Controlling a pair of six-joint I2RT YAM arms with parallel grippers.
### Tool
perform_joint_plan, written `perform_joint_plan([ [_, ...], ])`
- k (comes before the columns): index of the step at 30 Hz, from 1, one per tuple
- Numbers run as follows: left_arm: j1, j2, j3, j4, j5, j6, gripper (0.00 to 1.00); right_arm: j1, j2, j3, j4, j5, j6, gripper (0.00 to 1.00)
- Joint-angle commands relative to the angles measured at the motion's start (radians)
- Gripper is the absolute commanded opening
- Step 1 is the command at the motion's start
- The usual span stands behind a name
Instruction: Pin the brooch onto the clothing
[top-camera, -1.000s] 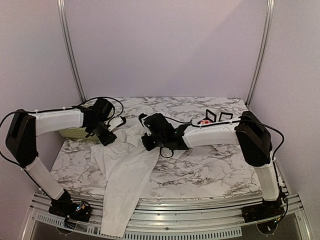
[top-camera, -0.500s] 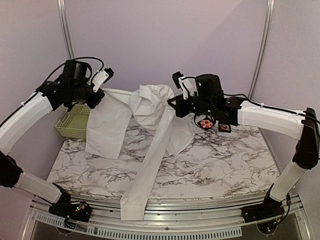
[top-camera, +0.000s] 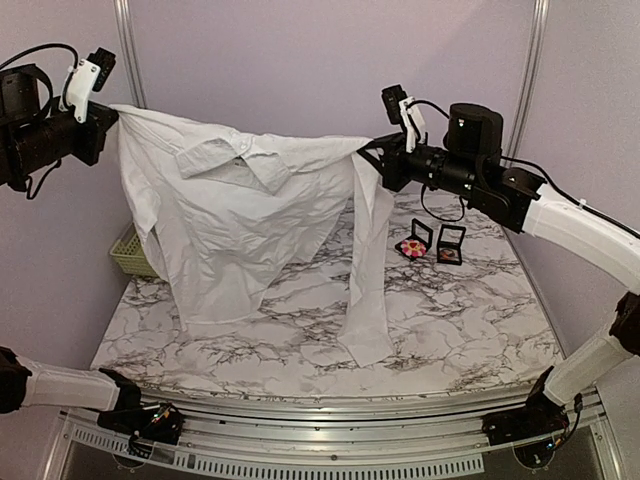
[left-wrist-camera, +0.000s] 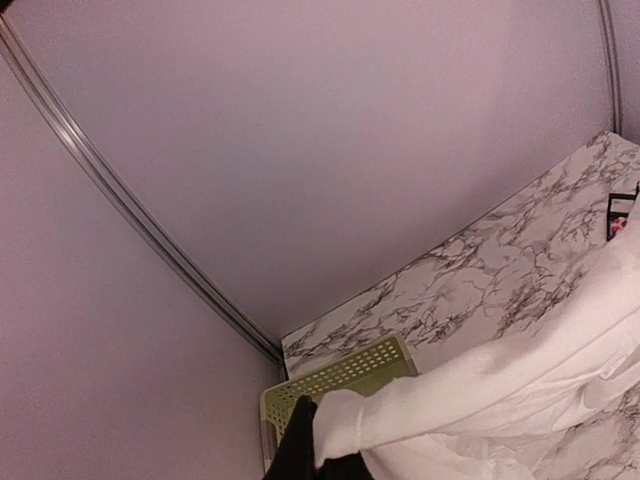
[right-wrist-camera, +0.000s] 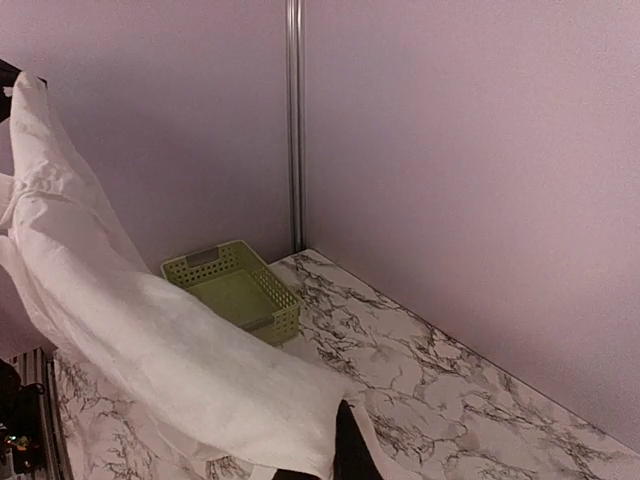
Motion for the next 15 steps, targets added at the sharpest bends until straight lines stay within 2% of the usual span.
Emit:
perform_joint_plan([
  [1,0.003,-0.009,-0.025,-0.083,0.025,-0.019,0.00,-0.067,0.154,0.190,0.124,0.064,-0.013,0.00],
  [7,0.004,0.011,0.067,0.030,-0.222,0.024,0.00,-0.164,0.512,0.611,0.412,-0.097,0.113,0.00],
  [10,0.004,0.032,0.163,0.075,-0.260,0.035,0.00,-0.176,0.657,0.762,0.589,-0.115,0.131,0.00],
  [12,0.004,0.044,0.217,0.061,-0.195,0.039,0.00,-0.185,0.714,0.820,0.709,-0.103,0.114,0.00],
  [15,0.003,0.050,0.235,-0.029,0.035,0.018,0.00,-0.221,0.769,0.896,0.758,-0.132,0.143,0.00],
])
